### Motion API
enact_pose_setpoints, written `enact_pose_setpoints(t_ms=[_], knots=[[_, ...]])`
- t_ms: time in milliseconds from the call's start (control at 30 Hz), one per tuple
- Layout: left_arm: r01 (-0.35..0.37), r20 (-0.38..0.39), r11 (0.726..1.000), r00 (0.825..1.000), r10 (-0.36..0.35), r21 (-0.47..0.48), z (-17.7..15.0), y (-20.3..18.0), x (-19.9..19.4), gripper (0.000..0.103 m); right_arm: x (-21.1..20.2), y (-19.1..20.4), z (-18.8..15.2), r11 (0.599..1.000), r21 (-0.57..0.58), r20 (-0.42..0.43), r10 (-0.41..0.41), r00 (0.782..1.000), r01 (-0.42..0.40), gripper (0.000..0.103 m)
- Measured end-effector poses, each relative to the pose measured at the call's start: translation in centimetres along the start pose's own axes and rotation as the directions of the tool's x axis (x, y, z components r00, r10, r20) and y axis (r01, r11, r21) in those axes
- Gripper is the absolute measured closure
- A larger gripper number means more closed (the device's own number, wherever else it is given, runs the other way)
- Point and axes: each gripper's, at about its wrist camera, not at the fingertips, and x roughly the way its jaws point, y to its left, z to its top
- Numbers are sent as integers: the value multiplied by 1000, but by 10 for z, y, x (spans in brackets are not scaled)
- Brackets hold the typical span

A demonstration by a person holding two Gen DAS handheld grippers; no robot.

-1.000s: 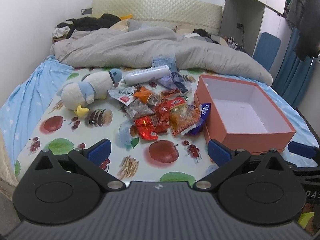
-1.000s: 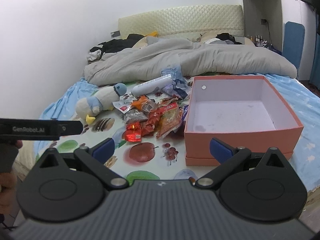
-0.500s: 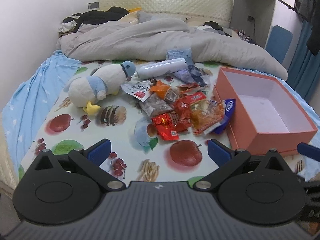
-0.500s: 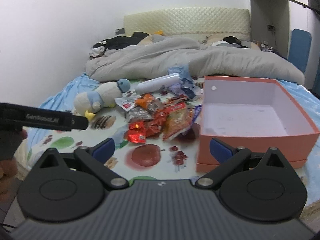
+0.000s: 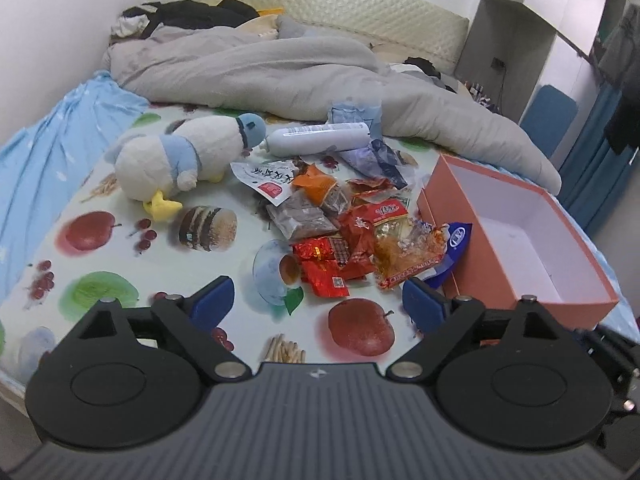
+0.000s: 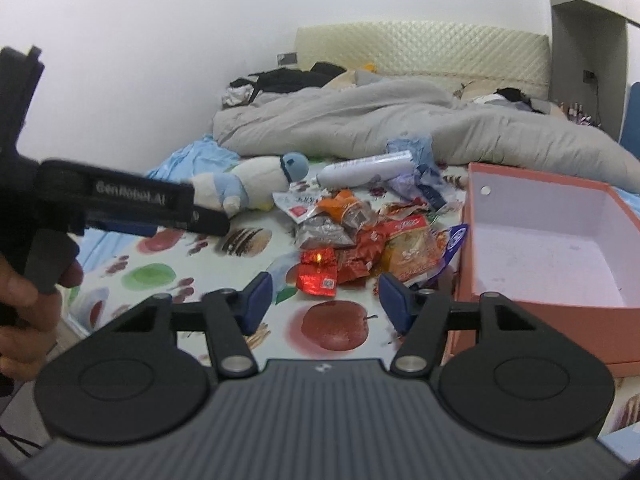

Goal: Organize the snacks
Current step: 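Grasp red foil candy with left tool while right tool grasps red wrapped sweet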

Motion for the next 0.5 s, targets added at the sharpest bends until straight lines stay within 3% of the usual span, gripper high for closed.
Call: enact_pose_setpoints(t_ms=[500], knots=[[67, -74, 994, 995, -74, -88, 17, 23, 83, 15, 82, -5, 0, 998, -39, -85, -45, 995, 41, 41]])
